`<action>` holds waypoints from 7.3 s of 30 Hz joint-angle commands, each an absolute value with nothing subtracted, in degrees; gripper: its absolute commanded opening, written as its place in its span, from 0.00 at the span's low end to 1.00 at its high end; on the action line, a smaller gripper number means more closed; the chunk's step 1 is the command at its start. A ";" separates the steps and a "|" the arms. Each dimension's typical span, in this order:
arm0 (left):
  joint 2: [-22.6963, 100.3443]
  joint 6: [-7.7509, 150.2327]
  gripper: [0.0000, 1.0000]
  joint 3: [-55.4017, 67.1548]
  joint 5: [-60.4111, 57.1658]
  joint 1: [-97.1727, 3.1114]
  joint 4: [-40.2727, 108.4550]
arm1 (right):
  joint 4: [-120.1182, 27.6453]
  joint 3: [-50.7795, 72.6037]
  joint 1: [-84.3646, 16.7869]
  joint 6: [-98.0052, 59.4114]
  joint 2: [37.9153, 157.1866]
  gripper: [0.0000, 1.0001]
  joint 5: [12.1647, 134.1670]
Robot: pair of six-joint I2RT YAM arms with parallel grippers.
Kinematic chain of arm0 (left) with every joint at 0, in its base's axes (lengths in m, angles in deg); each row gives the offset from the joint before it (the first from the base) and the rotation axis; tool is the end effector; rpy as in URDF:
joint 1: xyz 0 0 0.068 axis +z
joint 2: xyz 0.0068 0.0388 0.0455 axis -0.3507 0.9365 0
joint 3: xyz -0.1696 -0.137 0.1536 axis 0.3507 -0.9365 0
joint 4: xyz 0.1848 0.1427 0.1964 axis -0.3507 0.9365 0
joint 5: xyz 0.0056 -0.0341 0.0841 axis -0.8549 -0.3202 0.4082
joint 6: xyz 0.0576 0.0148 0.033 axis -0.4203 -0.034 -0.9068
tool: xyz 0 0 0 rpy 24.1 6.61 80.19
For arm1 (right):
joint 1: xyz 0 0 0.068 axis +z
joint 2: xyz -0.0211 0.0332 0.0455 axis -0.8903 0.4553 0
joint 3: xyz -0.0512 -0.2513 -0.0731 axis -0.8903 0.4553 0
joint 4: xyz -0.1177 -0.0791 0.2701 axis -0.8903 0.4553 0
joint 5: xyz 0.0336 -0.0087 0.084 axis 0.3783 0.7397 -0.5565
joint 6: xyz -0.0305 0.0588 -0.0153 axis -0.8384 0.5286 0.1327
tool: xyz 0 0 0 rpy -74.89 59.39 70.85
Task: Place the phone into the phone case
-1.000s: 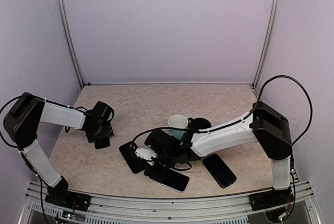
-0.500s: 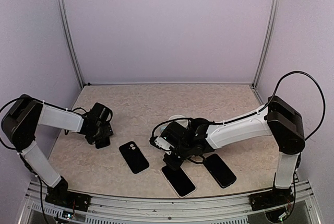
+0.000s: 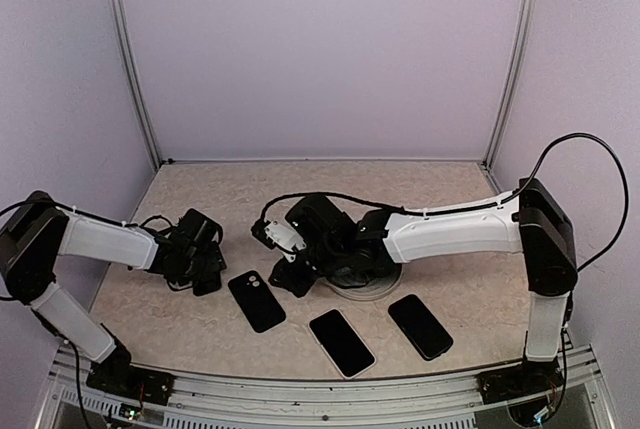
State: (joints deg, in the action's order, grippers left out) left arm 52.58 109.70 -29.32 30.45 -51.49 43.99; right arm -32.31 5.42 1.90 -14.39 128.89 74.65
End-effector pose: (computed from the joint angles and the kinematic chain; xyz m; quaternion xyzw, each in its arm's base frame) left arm 0.2722 -0.1375 0.0705 -0.2093 0.9232 -0.0130 0.3221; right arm 0.2021 0.4436 0.1598 -0.4316 0.8186 0.2717 0.2641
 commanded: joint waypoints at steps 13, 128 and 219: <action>41.18 122.06 0.03 -39.18 25.98 -56.30 43.29 | -54.94 -7.87 0.92 11.45 148.41 0.62 63.49; 26.54 125.32 0.64 -44.96 22.58 -63.46 44.43 | -13.73 -34.88 -5.48 -8.31 158.80 0.40 62.45; 41.43 137.33 0.64 -59.79 10.42 -64.56 6.34 | -34.78 -28.61 -2.66 6.65 154.39 0.38 44.53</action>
State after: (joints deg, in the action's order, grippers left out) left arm 36.41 135.78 -60.18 19.46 -63.25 2.07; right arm -26.28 -30.95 -5.12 5.94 159.25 48.29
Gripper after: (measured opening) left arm 0.637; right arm 0.380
